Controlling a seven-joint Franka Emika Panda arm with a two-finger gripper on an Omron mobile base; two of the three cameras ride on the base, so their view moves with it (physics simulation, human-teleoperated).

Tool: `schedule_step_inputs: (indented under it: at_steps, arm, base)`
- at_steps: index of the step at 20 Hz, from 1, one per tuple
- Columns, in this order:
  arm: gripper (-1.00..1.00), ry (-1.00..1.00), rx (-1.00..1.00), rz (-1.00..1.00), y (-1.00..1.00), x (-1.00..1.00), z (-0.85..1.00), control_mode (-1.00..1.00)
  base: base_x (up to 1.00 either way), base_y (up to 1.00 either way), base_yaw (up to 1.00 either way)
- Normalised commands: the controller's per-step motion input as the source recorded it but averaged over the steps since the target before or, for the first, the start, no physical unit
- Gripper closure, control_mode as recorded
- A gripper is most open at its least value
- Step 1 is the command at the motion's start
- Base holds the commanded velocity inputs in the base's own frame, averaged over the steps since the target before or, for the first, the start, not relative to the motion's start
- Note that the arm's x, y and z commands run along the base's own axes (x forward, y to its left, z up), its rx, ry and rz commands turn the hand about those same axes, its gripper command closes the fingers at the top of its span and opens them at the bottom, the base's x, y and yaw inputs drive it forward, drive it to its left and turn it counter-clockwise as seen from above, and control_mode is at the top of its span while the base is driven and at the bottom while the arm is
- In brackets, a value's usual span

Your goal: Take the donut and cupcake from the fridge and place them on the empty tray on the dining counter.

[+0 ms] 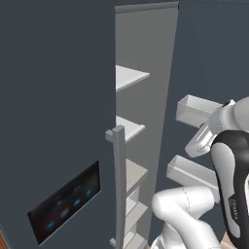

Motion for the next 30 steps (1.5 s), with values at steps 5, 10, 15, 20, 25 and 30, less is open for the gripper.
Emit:
schedule_step_inputs:
  at_steps: [5, 10, 15, 20, 25, 30]
  arm:
    - [-1.0, 0.01, 0.0, 0.01, 0.55, 0.2, -0.05, -1.0]
    - [-1.0, 0.05, 0.0, 0.03, 0.28, 0.33, 0.0, -1.0]
    - [-1.0, 0.05, 0.0, 0.1, 0.07, 0.3, -0.07, -1.0]
    - [-1.0, 0.02, 0.0, 0.04, 0.31, 0.32, -0.27, -1.0]
    - [-1.0, 0.0, 0.0, 0.0, 0.05, 0.4, -0.34, -1.0]
    - [-1.0, 0.0, 0.0, 0.02, 0.14, 0.43, -0.34, -1.0]
  base:
    - [0.0, 0.0, 0.0]
    - [0.0, 0.0, 0.0]
    - [0.0, 0.0, 0.0]
    - [0.0, 0.0, 0.0]
    - [0.0, 0.0, 0.0]
    - [0.0, 0.0, 0.0]
